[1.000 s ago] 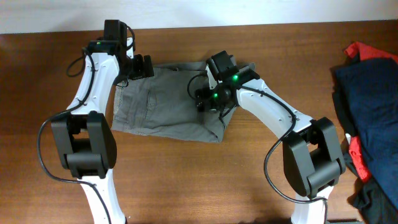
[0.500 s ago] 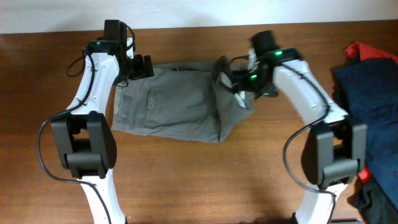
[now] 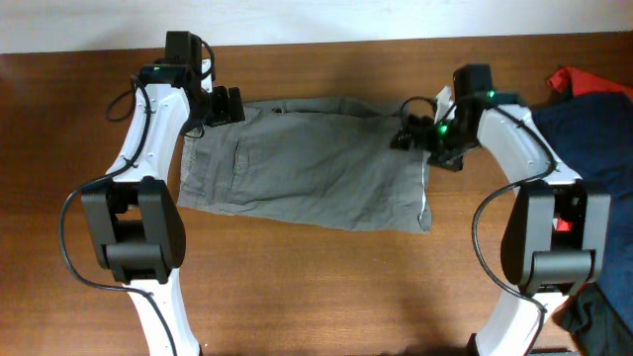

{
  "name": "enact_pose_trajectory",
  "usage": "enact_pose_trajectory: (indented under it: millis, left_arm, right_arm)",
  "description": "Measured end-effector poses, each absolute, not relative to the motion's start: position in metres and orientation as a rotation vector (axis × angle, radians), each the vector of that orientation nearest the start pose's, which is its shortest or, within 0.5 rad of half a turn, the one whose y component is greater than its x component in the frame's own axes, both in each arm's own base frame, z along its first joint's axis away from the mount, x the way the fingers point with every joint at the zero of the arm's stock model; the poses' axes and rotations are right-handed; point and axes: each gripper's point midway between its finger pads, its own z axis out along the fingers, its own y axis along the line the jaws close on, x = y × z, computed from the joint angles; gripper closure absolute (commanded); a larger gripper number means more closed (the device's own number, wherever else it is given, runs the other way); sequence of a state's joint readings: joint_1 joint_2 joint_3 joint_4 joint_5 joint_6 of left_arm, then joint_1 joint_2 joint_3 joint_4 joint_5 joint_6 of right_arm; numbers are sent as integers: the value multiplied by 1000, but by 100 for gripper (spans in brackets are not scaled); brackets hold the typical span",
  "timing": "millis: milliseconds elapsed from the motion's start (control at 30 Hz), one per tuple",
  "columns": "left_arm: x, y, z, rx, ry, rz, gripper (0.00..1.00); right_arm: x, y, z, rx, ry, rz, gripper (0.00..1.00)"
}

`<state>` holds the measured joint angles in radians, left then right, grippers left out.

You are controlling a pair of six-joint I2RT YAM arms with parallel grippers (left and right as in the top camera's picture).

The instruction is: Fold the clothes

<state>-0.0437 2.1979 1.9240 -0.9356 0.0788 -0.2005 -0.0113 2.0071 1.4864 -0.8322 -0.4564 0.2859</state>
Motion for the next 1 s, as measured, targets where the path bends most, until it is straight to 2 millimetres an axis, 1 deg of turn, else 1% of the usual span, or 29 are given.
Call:
enact_pose_trajectory:
  millis: [133, 300, 400, 600, 667, 767, 867, 1000]
  left_arm:
    - [513, -36, 89, -198, 2779, -171, 1]
    - [513, -36, 89, -198, 2779, -171, 1]
    - [513, -36, 89, -198, 2779, -171, 1]
    - [513, -36, 89, -198, 2779, -171, 1]
    - [513, -36, 89, -198, 2779, -171, 1]
    - [513, -36, 89, -198, 2779, -171, 1]
    - [513, -36, 89, -198, 2778, -171, 1]
    - [514, -36, 90, -198, 2775, -172, 1]
  right_arm:
    - [416, 79, 44, 342, 2879, 787, 1]
    - [413, 71, 39, 364, 2895, 736, 1]
    - [414, 56, 37, 386, 2893, 693, 1]
    - [416, 16, 35, 440, 2870, 645, 1]
    - [415, 3, 36, 443, 2860, 649, 1]
    - [413, -5, 39, 413, 2839, 701, 1]
    - [410, -6, 42, 369, 2827, 763, 1]
    - [409, 4, 44, 288, 2819, 820, 1]
